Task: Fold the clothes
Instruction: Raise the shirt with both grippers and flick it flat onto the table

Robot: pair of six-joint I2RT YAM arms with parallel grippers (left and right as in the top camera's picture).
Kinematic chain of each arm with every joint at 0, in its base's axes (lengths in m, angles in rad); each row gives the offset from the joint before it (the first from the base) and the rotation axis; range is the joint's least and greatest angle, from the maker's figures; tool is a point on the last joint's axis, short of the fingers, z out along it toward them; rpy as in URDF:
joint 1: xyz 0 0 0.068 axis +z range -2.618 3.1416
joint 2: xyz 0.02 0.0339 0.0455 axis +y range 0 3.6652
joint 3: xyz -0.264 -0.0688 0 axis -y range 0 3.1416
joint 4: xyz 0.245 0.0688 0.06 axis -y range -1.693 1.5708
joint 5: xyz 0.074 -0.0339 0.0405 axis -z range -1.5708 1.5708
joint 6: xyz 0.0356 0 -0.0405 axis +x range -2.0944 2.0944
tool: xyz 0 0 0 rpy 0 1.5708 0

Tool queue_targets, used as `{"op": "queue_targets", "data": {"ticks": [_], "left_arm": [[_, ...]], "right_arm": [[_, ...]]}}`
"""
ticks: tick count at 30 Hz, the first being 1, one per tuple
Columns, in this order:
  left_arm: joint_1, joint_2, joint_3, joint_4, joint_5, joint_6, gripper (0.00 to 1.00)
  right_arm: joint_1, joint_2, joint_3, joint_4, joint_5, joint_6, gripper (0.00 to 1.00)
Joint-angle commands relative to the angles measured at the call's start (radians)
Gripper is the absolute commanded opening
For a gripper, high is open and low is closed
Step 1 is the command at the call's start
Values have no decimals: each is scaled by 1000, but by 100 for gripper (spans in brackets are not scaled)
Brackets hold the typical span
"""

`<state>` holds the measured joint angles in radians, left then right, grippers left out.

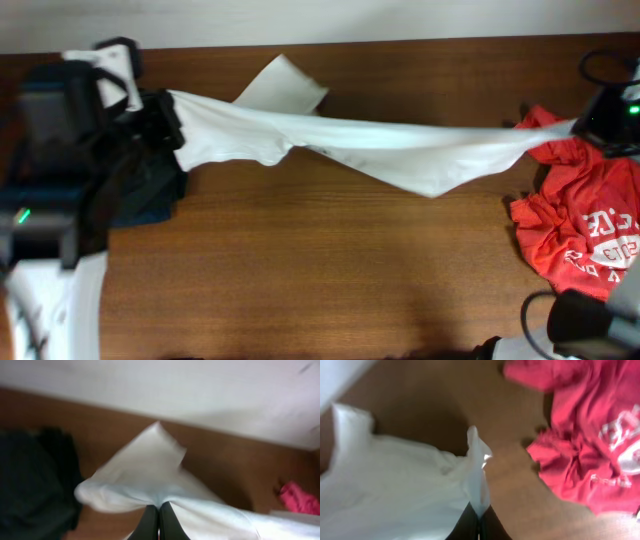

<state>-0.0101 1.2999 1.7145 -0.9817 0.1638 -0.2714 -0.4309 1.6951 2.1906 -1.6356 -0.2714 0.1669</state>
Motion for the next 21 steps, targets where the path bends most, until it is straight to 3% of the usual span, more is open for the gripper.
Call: {"op": "queue_targets", "data": {"ticks": [1, 6, 11, 14, 21], "left_arm": [[56, -104, 93, 4, 12, 35, 0], [79, -185, 175, 4, 11, 35, 0], [79, -186, 192, 4, 13, 35, 0], [79, -139, 192, 8, 13, 35, 0], [76, 154, 192, 123, 16, 35, 0]], "right_arm": [[5, -78, 179, -23, -14, -21, 4], [5, -142, 399, -36, -14, -20, 4], [5, -160, 439, -15, -14, -21, 4], [5, -121, 439, -10, -17, -21, 4], [58, 120, 439, 81, -69, -29, 4]]}}
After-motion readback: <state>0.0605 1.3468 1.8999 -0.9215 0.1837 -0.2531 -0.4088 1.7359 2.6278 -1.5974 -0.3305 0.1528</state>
